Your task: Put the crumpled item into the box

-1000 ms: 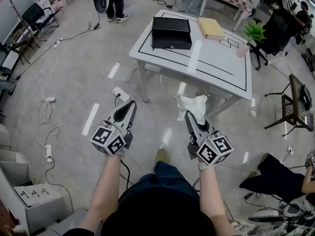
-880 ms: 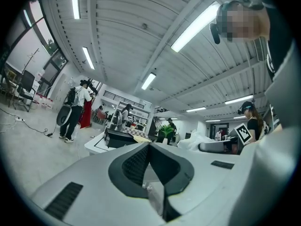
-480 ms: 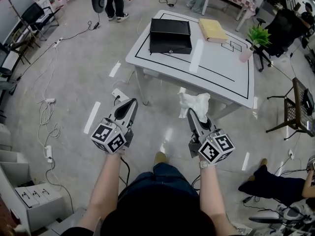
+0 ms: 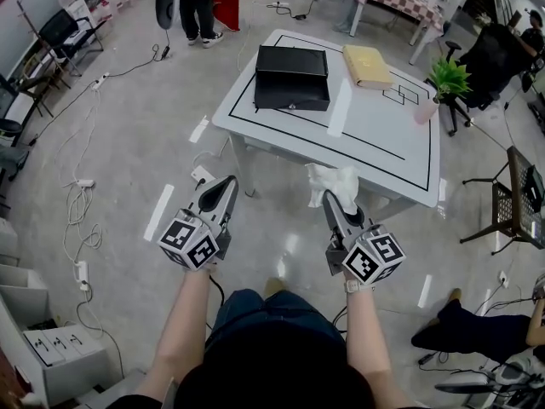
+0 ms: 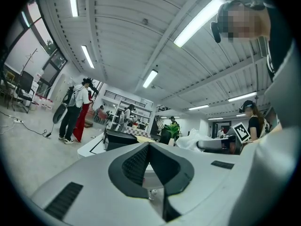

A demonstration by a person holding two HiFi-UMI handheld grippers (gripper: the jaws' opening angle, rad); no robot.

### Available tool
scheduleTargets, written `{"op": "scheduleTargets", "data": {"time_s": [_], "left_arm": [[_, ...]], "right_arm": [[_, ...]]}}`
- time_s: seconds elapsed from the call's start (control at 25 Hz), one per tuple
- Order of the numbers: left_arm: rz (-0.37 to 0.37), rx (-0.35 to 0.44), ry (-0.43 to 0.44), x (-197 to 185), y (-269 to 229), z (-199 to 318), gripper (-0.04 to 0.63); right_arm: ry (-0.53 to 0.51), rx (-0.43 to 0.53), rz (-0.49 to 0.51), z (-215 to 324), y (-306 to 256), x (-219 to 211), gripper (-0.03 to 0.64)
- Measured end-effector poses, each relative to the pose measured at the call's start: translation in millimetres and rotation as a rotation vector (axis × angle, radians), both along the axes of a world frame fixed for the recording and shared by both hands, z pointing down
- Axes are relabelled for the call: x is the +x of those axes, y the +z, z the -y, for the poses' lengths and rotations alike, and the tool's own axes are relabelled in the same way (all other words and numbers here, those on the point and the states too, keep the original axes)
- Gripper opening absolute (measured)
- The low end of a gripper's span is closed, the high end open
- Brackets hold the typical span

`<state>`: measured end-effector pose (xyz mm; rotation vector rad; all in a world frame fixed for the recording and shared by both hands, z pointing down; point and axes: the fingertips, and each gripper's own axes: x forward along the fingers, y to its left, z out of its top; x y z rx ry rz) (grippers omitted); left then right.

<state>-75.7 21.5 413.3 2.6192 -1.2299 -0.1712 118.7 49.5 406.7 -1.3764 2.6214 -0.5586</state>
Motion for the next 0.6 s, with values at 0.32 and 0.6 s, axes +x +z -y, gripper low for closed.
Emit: {"op": "scheduleTargets", "data": {"time_s": [0.32, 0.6], "left_arm": [[0.007, -0.005, 0.003, 9, -1, 6, 0.002], [0.016, -0.025, -0.013, 1, 9, 3, 0.002]], "right_arm": [[-0.005, -0.008, -0.004, 6, 1, 7, 0.057], [-0.014, -0.016, 0.002, 7, 7, 4, 0.057]]}}
